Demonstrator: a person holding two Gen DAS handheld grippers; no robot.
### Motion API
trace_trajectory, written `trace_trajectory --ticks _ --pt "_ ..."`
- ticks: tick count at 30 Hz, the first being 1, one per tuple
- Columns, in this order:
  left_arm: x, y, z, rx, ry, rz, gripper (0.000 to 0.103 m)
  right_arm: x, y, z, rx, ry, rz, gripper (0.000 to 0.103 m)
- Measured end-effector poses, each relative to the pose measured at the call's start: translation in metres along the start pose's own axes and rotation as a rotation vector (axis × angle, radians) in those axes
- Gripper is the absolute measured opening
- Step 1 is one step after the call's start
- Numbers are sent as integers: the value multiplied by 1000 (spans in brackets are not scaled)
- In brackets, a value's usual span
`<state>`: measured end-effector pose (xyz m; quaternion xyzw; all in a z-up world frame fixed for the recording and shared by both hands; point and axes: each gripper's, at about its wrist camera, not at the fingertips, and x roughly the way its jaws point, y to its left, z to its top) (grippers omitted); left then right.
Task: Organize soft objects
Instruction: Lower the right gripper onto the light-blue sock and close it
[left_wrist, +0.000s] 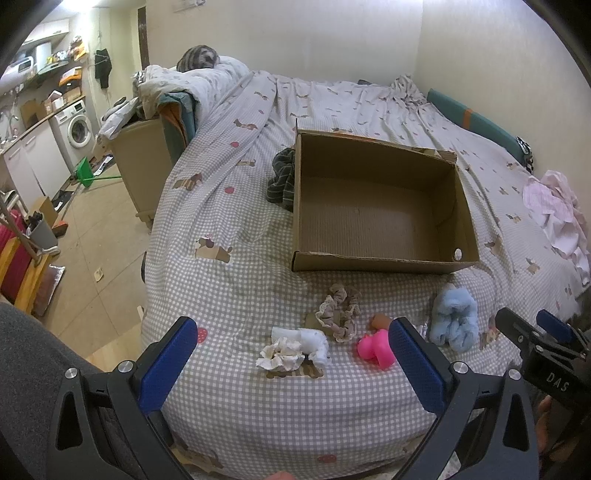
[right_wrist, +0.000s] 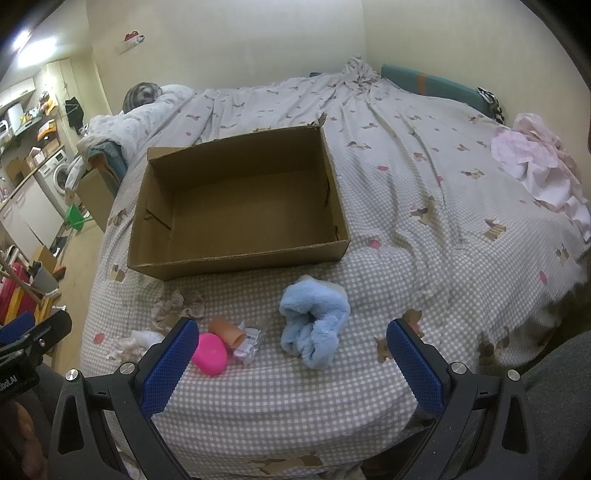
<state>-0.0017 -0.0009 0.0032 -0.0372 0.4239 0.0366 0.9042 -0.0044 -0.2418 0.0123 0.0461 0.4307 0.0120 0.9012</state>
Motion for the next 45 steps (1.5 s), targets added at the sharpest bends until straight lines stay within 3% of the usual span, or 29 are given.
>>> trace_trajectory --ticks 16,25,30,34,41,45 --pt "-1 2 48 -12 46 -5 103 -11 -3 50 23 22 86 103" --pt "19 -2 81 10 68 -9 103 19 -23 78 56 93 95 103" --pt "54 -7 75 38 145 -9 103 52 -37 82 70 172 87 103" --pt "74 0 64 10 161 4 103 74 -50 75 109 210 81 103" --pt "84 15 60 -61 185 20 103 106 -75 59 227 299 94 103" --pt "90 20 59 -81 206 31 103 122 -66 52 187 354 74 103"
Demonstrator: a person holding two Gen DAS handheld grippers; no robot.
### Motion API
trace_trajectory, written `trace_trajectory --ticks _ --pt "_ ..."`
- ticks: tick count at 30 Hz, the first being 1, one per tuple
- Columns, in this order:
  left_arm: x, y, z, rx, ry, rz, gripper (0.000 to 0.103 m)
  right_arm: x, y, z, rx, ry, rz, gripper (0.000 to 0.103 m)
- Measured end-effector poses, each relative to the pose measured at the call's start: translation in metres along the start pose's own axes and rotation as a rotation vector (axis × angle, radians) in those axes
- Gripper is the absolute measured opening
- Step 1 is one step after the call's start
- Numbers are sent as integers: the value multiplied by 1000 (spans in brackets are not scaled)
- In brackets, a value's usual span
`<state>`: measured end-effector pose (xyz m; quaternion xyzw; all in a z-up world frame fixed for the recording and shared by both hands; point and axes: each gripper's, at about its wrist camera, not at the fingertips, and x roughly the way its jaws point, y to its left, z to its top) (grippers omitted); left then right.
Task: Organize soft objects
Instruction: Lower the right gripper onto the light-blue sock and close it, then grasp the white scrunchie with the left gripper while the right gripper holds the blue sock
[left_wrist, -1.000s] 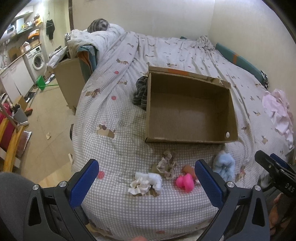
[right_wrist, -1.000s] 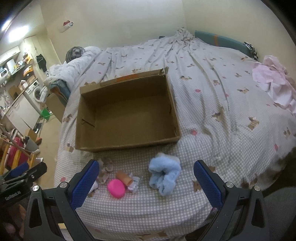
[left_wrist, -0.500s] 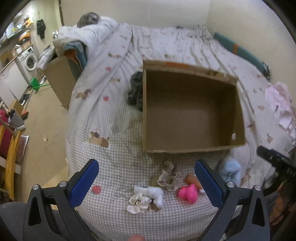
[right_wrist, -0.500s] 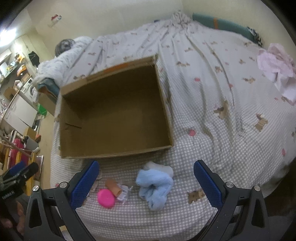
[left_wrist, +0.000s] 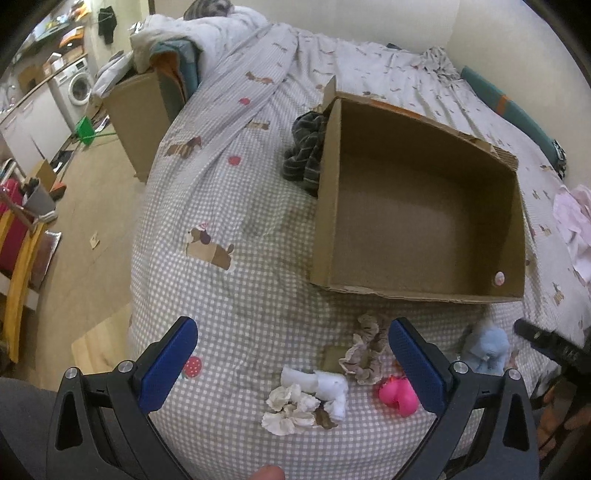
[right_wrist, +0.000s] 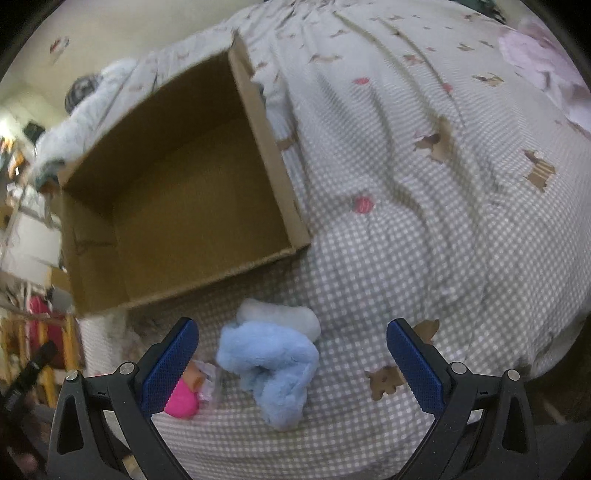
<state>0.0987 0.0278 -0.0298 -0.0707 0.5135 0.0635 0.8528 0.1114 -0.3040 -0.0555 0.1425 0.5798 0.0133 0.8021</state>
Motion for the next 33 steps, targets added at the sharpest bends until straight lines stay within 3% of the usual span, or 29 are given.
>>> trace_trajectory --ticks 7,14,16,19,22,27,29,33 --pt "10 9 3 -37 34 7 103 46 38 -13 -180 120 -125 103" --pt "29 29 -5 -77 132 25 103 73 48 -11 -196 155 -157 50" --pt "39 32 -11 -74 184 10 103 71 45 -10 -188 147 -139 41" --pt "54 32 -20 -75 263 -37 102 51 43 -5 -192 130 -116 36" --pt "59 32 -24 -80 292 -67 101 27 39 -6 -196 87 -99 36" --pt "69 22 -36 -42 361 -102 77 0 39 -11 -199 30 -38 36" --pt "74 21 -41 -44 393 -97 72 -6 40 -16 -203 27 -29 36" --pt "84 21 -47 -64 438 -119 46 -5 38 -20 -207 22 -19 36"
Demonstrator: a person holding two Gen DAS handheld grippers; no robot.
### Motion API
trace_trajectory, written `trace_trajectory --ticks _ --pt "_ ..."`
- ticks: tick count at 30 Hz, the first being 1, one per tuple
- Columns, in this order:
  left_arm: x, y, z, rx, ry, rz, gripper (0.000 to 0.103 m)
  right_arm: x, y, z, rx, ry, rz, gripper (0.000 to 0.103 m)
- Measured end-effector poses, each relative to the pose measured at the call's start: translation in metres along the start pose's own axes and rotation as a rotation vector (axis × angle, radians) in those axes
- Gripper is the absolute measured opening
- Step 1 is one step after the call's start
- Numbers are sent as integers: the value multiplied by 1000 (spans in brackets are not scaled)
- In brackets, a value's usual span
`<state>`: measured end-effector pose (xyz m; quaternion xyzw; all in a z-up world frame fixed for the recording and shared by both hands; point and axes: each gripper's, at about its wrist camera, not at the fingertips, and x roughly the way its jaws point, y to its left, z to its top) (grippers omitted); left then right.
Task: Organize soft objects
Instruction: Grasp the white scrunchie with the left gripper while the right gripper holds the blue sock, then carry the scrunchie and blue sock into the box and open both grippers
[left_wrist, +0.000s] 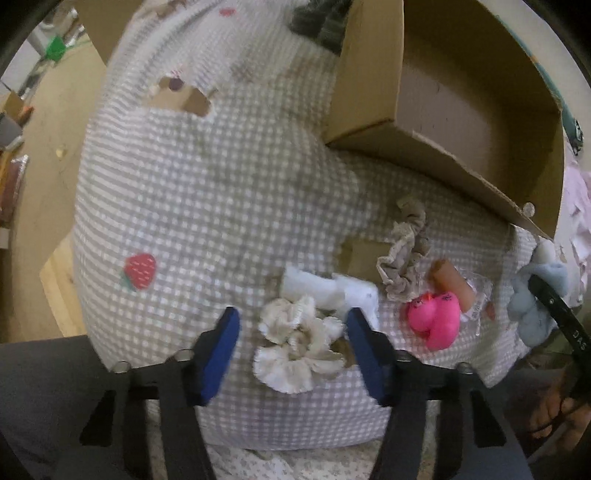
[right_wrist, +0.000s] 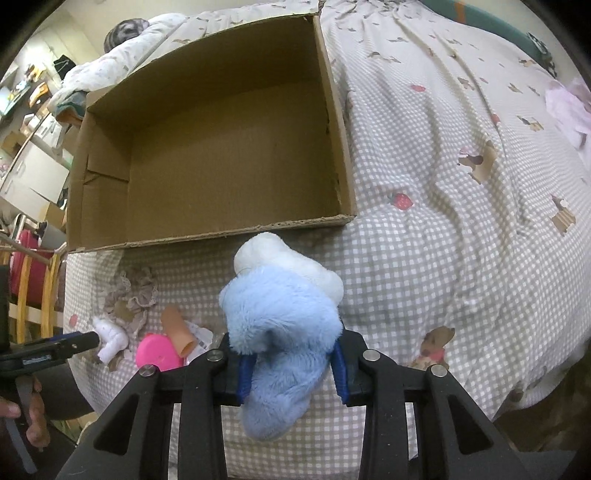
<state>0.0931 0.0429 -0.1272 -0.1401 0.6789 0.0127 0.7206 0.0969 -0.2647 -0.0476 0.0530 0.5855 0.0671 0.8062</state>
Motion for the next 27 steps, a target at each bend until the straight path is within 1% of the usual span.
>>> trace_trajectory --ticks 1,2,3,5,6,7,11,16,18,23,25,27 --pt "3 0 -1 -1 12 -8 41 3 3 -1 0 -1 3 36" --pt "6 0 -3 -1 29 -13 31 2 4 -1 -1 -1 6 36" --pt "8 1 -5 1 34 -14 25 2 6 -4 -4 -3 8 36" --pt "5 -3 -7 14 28 -23 16 3 5 -3 -11 -4 10 36" --pt "2 -3 -8 11 23 -35 15 8 -7 -3 -15 -5 11 36" --pt "-1 -2 -8 2 18 -52 14 9 -9 -2 -17 -5 13 36" --pt "-23 12 -11 -17 -28 -53 14 -1 -10 -5 -24 -14 32 36" --pt "-56 13 -18 9 -146 4 14 -32 1 -12 -61 -85 73 36" --pt "-67 12 -18 17 -190 37 14 -41 5 -15 -75 -99 73 36" --pt "-94 -2 -17 46 -286 56 14 -70 25 -22 -134 -165 52 36" --pt "-103 -12 -15 75 -319 67 14 -78 31 -23 -141 -190 49 36" --pt "-111 -16 -13 83 -341 62 14 -85 42 -22 -144 -214 50 36"
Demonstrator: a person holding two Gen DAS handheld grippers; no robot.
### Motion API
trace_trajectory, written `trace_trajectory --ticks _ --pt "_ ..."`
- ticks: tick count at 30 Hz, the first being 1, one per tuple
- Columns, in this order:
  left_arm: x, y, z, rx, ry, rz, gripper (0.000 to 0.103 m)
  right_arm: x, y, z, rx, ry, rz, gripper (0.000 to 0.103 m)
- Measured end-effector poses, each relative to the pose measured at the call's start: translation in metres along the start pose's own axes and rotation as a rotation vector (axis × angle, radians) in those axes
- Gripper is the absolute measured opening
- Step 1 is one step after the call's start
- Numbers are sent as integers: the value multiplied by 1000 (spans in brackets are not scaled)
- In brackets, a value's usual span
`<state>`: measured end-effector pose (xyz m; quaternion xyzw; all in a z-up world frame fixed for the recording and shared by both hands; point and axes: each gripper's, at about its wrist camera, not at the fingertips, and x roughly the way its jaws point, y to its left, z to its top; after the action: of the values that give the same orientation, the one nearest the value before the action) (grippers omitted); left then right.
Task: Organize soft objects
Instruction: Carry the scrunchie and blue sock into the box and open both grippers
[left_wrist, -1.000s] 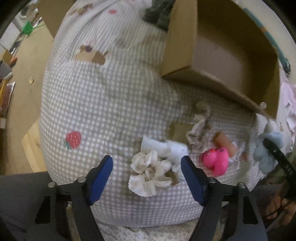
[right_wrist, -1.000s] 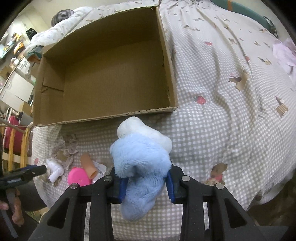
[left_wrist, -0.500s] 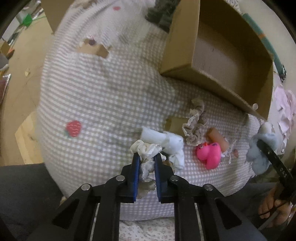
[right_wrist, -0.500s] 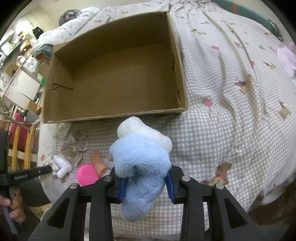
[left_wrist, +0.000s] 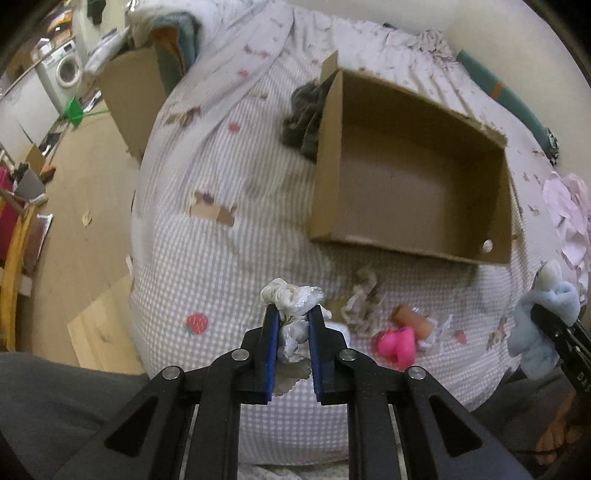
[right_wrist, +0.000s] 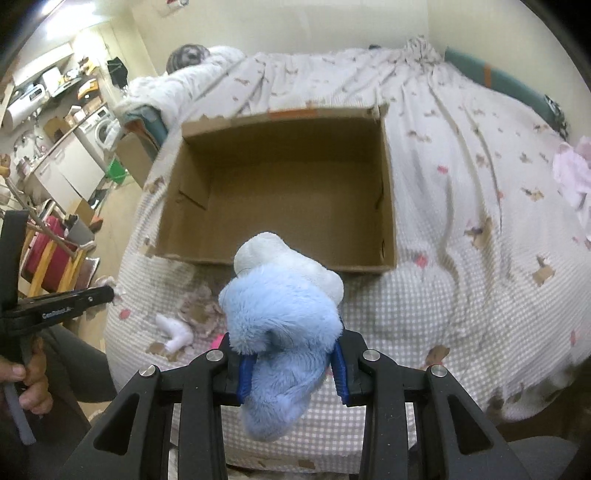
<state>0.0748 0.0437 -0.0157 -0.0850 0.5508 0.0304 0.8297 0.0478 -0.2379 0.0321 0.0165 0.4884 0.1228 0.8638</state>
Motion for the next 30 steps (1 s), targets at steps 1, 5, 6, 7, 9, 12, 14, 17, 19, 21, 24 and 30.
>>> trace_trajectory --ticks 1,5,6,7,9,12,14,17,19,21,24,30 --pt "-4 0 2 4 -8 -4 14 0 2 1 -1 -7 0 36" --pt "-16 -19 16 31 -50 -25 14 -5 5 10 -10 -31 0 36" --pt "-16 -25 19 41 -61 -22 14 -5 5 14 -12 -37 0 36" --pt "-20 -30 24 55 -81 -18 14 -5 6 18 -13 -42 0 36" --pt "-24 -39 33 75 -108 -13 14 -5 5 25 -18 -48 1 36" --pt "-26 -49 49 98 -129 -17 14 0 5 35 -30 -50 -10 36" --pt "-25 -54 58 107 -135 -23 14 6 4 43 -27 -50 -13 36" --pt "-19 -60 72 119 -136 -29 14 13 1 54 -20 -53 -17 36" --pt "-12 -62 79 124 -131 -29 14 18 -1 62 -15 -52 -18 36" --pt "-3 -66 86 131 -125 -30 14 25 -2 70 -10 -51 -19 36" --pt "8 -70 98 135 -120 -32 14 37 -6 81 0 -48 -19 36" --pt "31 -79 114 143 -152 -39 14 62 -14 96 25 -55 -14 36"
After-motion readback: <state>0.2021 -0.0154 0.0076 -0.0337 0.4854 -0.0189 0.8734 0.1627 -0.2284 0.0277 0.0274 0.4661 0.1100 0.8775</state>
